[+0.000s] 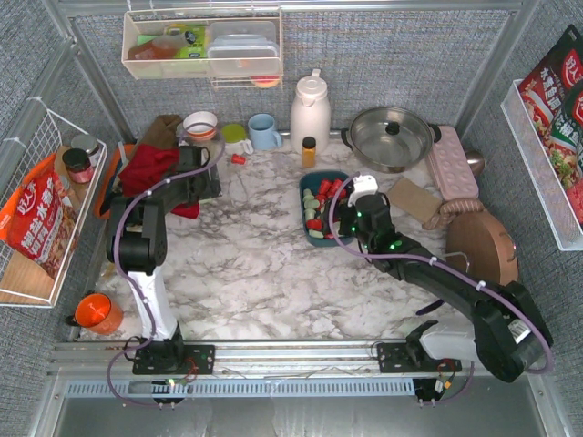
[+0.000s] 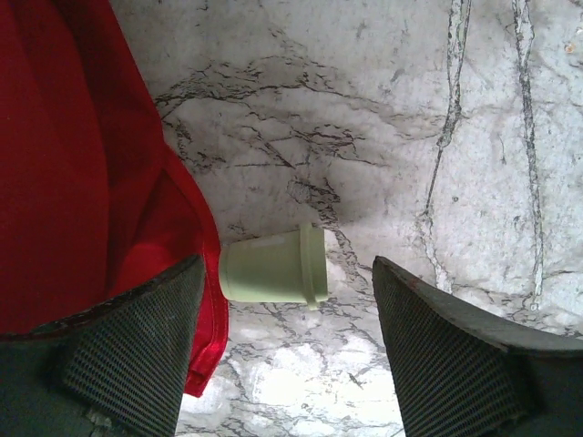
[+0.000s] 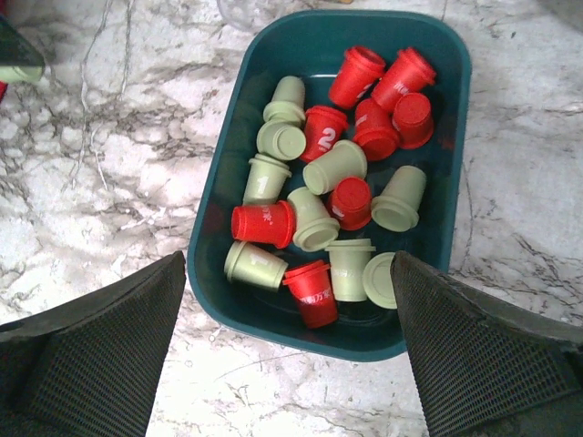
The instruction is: Mix the coffee capsules in the storage basket
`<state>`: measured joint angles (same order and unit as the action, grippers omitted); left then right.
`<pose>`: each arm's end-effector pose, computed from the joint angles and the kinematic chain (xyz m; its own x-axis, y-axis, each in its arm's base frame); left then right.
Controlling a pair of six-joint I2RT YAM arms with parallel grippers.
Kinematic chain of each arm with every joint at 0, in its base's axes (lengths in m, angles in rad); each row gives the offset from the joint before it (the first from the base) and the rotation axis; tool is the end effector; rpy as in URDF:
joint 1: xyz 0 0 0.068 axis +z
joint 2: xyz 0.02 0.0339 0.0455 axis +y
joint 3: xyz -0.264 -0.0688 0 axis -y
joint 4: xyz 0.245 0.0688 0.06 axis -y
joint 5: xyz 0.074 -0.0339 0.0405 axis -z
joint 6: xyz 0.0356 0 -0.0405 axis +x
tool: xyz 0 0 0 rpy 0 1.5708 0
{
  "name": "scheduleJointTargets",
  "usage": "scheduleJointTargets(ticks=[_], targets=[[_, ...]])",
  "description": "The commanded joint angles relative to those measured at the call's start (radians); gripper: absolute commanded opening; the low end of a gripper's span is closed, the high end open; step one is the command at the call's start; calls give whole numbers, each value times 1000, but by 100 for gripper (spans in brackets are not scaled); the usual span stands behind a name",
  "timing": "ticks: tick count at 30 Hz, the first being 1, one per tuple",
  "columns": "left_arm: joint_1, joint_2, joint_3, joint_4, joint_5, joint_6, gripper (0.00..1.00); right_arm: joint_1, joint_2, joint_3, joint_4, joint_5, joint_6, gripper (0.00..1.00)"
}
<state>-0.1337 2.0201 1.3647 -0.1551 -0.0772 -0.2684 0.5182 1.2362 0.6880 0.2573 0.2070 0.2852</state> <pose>0.4374 -0.0561 0.1702 -0.7137 -0.1708 -0.6793 -0.1131 0.9852 -0.1289 0.2451 0.1313 0.2552 -0.3274 0.1303 -0.9359 -0.2309 0.9494 0.2130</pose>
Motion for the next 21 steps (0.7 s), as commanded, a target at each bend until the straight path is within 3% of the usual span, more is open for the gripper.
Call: scheduleJointTargets(ticks=[1,11,21], targets=[[3,4,9,-3,-12,-19,82,22,31,17,31,-14,-29,99],[5,37,29,-24,-25,-55,76,63,89,33,32,-12,-58,99],[5,57,47,-29,6,-48,61,77,115,39,40,-19,-61,99]])
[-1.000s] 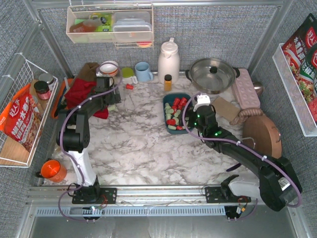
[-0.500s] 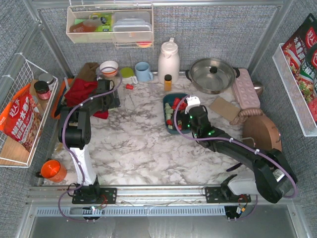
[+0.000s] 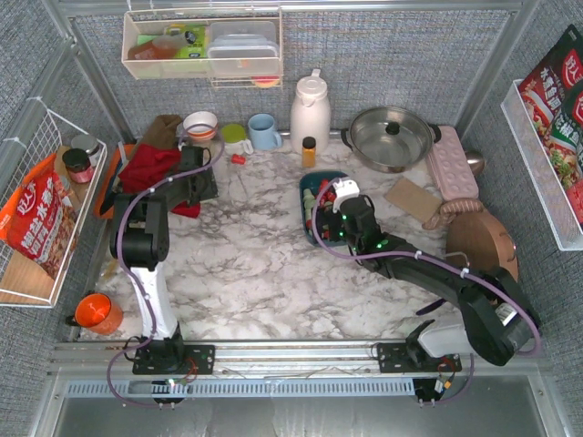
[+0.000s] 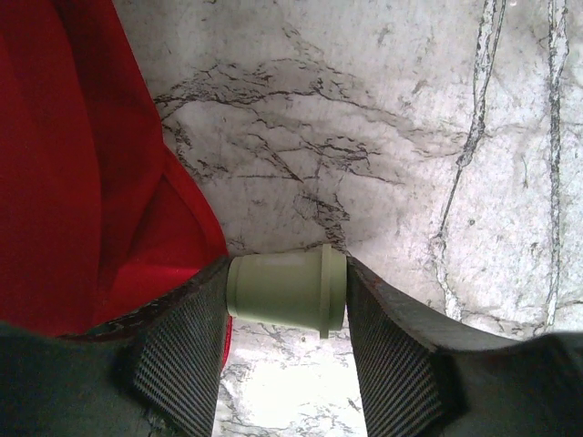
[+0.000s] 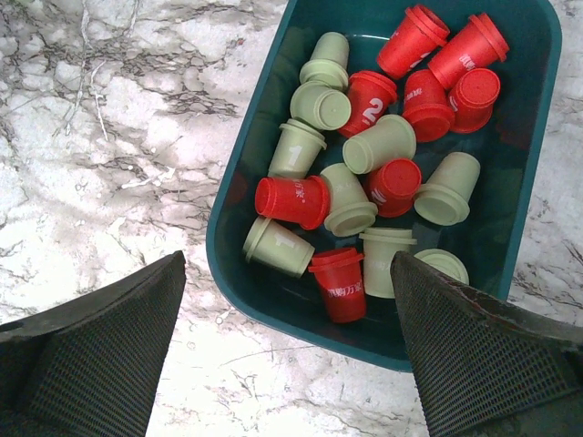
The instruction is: Mix the coffee capsules in the storage basket
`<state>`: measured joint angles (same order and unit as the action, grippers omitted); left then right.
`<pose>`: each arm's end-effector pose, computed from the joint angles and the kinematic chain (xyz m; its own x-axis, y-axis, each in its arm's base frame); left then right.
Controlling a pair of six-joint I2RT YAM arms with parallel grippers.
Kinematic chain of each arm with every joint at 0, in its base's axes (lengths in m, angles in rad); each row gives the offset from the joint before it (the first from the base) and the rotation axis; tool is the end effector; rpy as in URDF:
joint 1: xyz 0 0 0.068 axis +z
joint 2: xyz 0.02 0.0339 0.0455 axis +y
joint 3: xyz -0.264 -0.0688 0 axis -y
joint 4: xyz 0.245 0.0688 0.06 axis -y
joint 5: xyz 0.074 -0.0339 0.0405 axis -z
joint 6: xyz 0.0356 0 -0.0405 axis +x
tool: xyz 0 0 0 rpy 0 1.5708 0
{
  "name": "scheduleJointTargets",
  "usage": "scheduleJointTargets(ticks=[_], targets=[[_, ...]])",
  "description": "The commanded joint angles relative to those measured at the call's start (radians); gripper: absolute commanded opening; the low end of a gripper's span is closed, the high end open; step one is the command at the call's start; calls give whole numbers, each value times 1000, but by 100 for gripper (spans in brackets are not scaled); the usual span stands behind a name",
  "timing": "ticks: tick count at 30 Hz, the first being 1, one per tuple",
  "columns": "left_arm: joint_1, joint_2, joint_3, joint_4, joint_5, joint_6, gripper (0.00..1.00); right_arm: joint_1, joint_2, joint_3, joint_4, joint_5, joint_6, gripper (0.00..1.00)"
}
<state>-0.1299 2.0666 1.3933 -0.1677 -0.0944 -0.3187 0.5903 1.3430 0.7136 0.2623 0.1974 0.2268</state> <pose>0.4442 -0.0546 0.1583 -0.7227 -0.2202 -0.6552 -0.1683 0.9754 -0.1422 0.2493 0.1586 0.2359 -0.3791 0.0114 -0.9253 -0.3166 0.9380 0.1413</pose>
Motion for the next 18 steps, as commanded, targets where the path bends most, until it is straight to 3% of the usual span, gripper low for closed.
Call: scheduleJointTargets(ticks=[1,11,18], targets=[[1,14,19,-19,24,3,61,7,10,14,34,-11,-4,99],[1,33,39,-41,42,5,60,14,22,21,29,-6,-15,99],[1,-68,8,-1,26,29,57,15,26,23,26,-4,-18,99]])
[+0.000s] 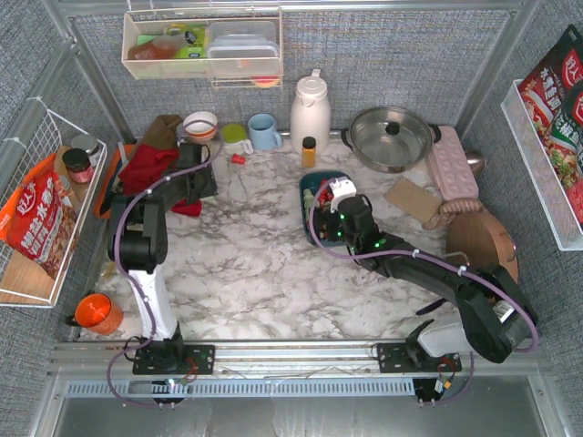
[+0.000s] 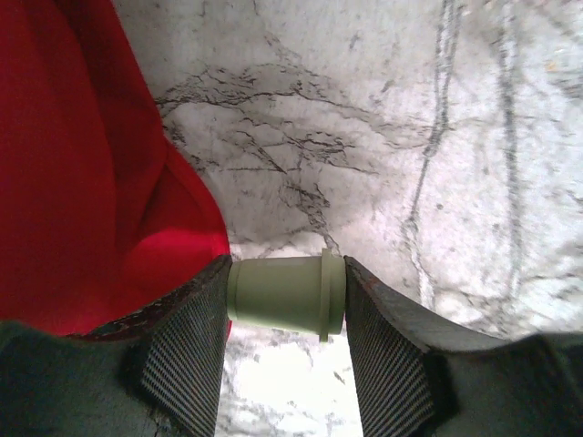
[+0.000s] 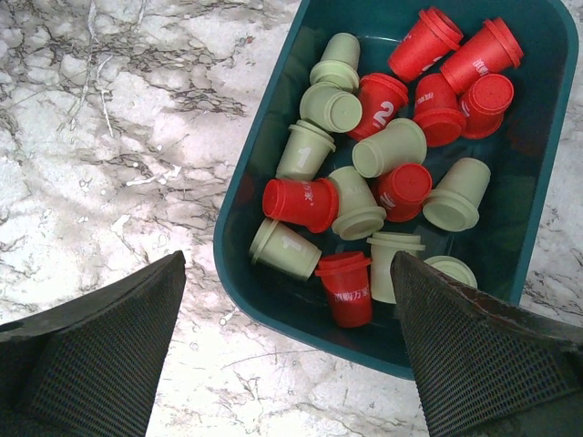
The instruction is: Mix the coffee capsules in the storage basket
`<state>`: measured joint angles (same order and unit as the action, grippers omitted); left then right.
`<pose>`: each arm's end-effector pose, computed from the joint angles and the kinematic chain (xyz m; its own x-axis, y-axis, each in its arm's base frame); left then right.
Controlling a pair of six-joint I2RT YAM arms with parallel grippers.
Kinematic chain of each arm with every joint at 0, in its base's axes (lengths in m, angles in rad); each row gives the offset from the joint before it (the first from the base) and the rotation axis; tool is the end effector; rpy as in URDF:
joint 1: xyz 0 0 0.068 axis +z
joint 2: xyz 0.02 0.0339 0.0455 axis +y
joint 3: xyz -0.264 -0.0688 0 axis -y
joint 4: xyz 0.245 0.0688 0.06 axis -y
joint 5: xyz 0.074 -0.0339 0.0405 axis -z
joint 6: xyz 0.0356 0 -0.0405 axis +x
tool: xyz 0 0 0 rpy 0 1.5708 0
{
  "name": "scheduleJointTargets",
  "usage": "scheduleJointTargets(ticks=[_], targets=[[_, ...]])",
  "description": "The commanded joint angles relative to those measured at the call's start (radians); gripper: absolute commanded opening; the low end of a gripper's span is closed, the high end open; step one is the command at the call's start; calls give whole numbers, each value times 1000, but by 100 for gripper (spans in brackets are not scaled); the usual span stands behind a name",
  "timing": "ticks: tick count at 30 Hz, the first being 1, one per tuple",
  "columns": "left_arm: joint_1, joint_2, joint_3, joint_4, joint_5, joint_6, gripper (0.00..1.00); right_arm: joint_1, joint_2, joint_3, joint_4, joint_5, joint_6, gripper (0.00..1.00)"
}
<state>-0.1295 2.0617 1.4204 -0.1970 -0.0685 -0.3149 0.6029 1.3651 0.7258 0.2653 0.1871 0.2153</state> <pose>0.4465 -0.0557 0.1664 -0.7269 -0.2169 -0.6516 -0.1490 0.9760 -0.1587 0.2508 0.1646 0.2341 -0.3825 -0.0085 -0.9239 -0.3407 0.9308 0.1325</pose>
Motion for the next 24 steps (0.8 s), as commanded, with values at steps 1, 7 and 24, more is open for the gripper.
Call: scheduleJointTargets(ticks=[1,7,24], targets=[[1,-83,-32,42,-1,30,57,4,6,12,23,6,-8,99],[-3,-230,-117,130,22,42,57,7,15,17,18,6,-12,99],[-297,-596,-821,1127,658,665,56,11,-89,10,-7,29,-8,99]])
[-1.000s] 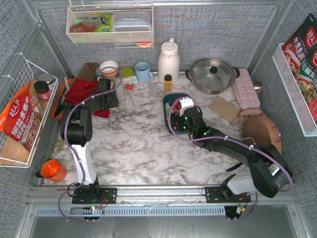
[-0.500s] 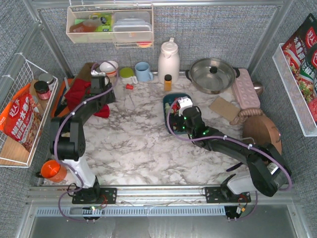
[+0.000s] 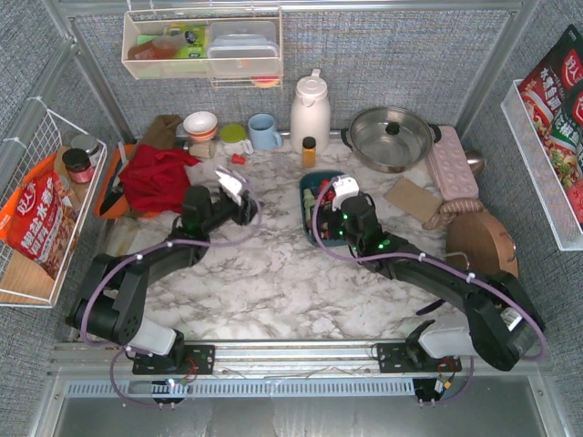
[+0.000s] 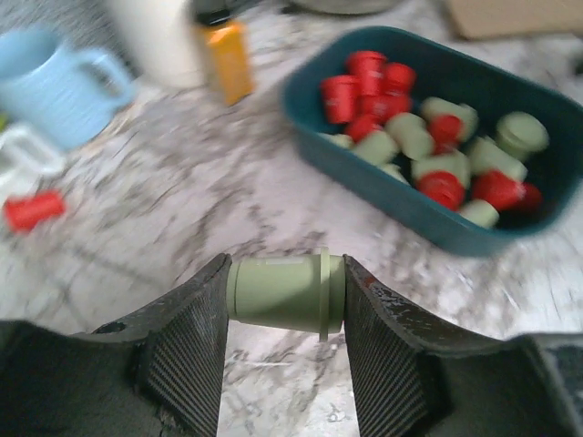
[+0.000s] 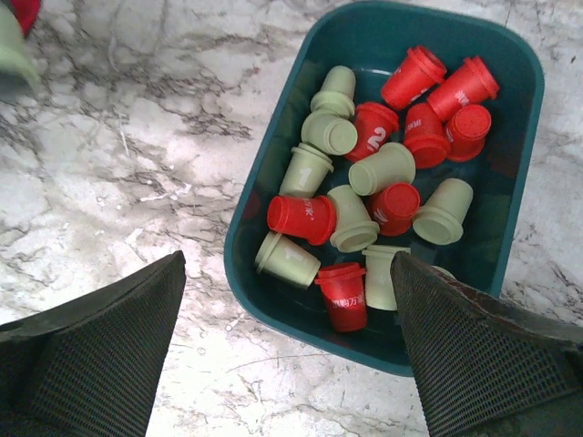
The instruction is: Mix the coffee capsules in the storage basket
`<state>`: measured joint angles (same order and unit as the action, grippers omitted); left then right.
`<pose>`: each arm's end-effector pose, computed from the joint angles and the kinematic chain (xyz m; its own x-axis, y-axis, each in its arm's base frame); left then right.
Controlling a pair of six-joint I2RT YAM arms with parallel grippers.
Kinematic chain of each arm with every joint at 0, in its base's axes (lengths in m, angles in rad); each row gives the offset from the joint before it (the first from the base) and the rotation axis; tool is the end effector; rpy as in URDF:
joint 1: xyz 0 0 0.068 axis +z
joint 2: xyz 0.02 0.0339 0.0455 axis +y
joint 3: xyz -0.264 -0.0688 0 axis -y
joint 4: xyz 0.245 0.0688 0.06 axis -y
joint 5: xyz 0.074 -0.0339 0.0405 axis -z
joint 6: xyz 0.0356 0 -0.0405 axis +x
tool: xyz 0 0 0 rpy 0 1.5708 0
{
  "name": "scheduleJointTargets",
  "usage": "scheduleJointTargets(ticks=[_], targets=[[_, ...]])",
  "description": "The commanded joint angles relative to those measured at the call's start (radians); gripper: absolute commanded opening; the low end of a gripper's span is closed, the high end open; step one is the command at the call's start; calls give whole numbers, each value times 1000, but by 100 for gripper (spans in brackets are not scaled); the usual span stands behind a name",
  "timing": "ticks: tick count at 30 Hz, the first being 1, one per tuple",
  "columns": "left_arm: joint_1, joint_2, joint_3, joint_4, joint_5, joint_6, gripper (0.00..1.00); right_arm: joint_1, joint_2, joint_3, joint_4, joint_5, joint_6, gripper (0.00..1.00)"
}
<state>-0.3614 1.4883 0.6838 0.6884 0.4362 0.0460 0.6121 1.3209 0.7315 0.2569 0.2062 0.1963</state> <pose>0.2911 -0.1261 0.2294 -0.0755 0.0731 -0.9945 0.7172 0.6968 -0.0032 0.2453 0.1633 0.2475 -0.3408 -0.0060 -0.9401 -0.3442 0.9314 0.1188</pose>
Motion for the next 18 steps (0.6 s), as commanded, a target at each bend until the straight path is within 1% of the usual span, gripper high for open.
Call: scheduleJointTargets(ticks=[1,3,6,8,11,15,18], targets=[[-87,-22,-100,244,157,359,55,1,-60,6,-5,12,15,99],[-130,-22,-116,231,139,428,54,1,-87,14,-24,14,25,99],[-176,-32,-126,218,116,482,54,2,-116,40,-71,-22,41,99],[-215,-48,-139,214,98,528,54,2,-131,52,-83,-73,59,98],[-287,-77,-158,209,51,588,54,3,-153,64,-77,-191,95,96],[-369,-92,-164,177,-3,641,54,8,-157,66,-22,-326,155,85],[-398,-91,-164,175,-24,650,54,19,-136,78,-16,-390,165,79]])
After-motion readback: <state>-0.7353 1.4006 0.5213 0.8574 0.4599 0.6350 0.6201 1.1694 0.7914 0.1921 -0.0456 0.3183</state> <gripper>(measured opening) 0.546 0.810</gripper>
